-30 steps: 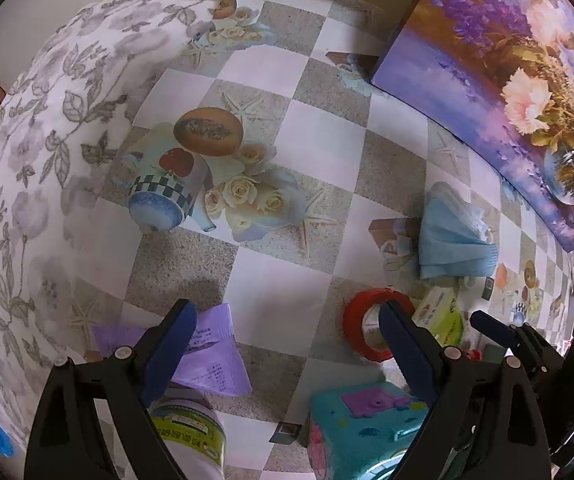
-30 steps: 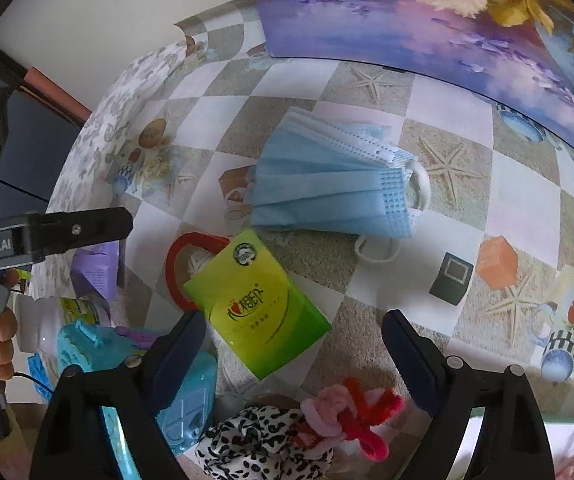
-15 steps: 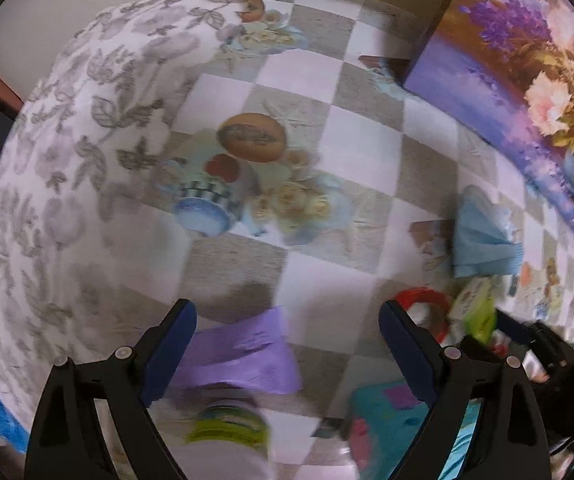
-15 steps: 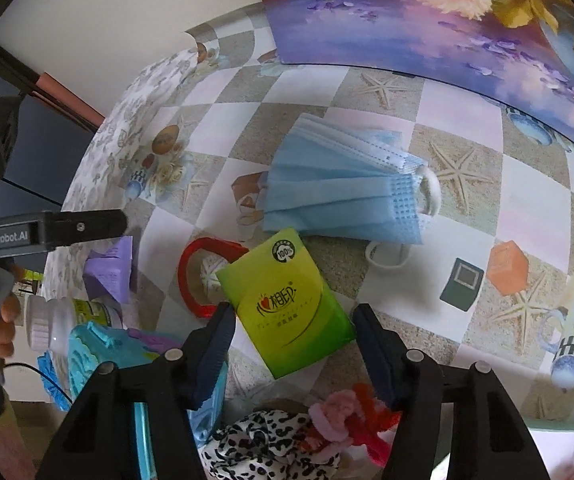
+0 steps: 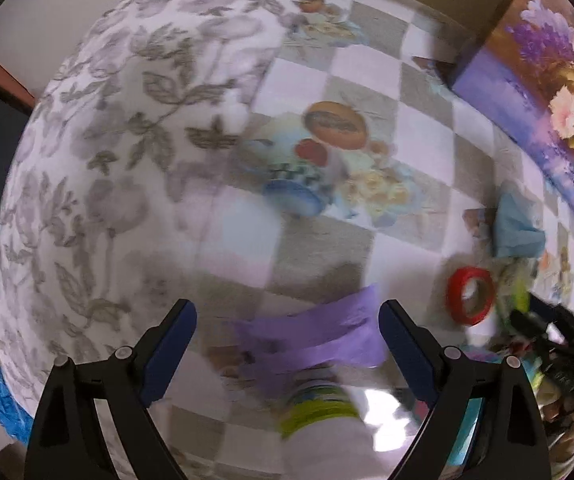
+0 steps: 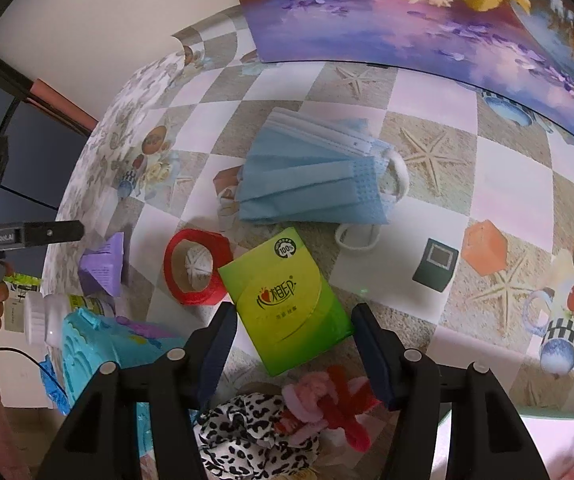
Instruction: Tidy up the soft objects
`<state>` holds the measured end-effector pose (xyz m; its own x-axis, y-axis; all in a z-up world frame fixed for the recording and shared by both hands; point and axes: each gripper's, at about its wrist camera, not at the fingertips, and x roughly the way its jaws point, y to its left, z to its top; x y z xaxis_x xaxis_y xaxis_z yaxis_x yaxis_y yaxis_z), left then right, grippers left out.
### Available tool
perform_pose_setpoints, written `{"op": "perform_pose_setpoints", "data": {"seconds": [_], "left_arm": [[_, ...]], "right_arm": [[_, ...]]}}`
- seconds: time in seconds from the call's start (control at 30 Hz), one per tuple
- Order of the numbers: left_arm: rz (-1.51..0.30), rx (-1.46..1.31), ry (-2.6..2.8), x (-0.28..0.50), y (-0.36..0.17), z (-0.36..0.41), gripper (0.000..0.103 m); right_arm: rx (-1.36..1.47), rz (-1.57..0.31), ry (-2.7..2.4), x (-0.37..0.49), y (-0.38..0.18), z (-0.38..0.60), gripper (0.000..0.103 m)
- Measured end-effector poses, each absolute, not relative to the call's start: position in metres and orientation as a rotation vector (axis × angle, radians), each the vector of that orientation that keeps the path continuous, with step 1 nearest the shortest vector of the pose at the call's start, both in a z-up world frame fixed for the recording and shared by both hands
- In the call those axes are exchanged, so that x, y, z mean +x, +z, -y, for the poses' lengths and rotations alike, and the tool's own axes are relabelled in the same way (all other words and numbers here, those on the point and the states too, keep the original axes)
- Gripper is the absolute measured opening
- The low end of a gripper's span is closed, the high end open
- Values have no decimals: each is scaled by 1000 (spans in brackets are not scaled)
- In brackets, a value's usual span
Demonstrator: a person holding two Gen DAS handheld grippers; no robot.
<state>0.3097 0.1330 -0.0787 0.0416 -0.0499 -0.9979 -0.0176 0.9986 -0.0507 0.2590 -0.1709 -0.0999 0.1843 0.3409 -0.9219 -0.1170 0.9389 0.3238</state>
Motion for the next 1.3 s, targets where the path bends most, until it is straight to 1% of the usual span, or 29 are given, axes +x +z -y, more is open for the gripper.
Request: {"op": "perform_pose_setpoints", "data": {"seconds": [0.07,0.27,0.43,0.53,0.83,0.93,1.07,1.13,1.3], "left_arm": [[-1545,-43,-41,307,-83,-144,93],[-1555,-138,-95,295,-92,-185,93],[-1578,-93,-113,293,-103,-206,93],[-1595,-152,-184,291,-112,-202,93],[-1595,-71,-155,293,-130,-185,93],[-1583,-122,-157,301,-134,-183,93],[-1562,-204,-181,300,-121,-188,93],[-1572,-163,-195,299,-113,-185,93],[-1624,-51,-268,300,-109,-151,93]], "right_arm": [[192,-1350,322,258,-100,171,62],[187,-1354,315,256,-100,172,62],[181,-1357,307,256,-99,172,62],[181,-1358,302,256,-99,172,62],[177,-1359,290,257,-100,172,62],[178,-1358,286,257,-100,172,62],[182,-1358,284,257,-100,173,62],[180,-1360,281,257,-100,173,62],[176,-1363,272,258,-99,175,62]]}}
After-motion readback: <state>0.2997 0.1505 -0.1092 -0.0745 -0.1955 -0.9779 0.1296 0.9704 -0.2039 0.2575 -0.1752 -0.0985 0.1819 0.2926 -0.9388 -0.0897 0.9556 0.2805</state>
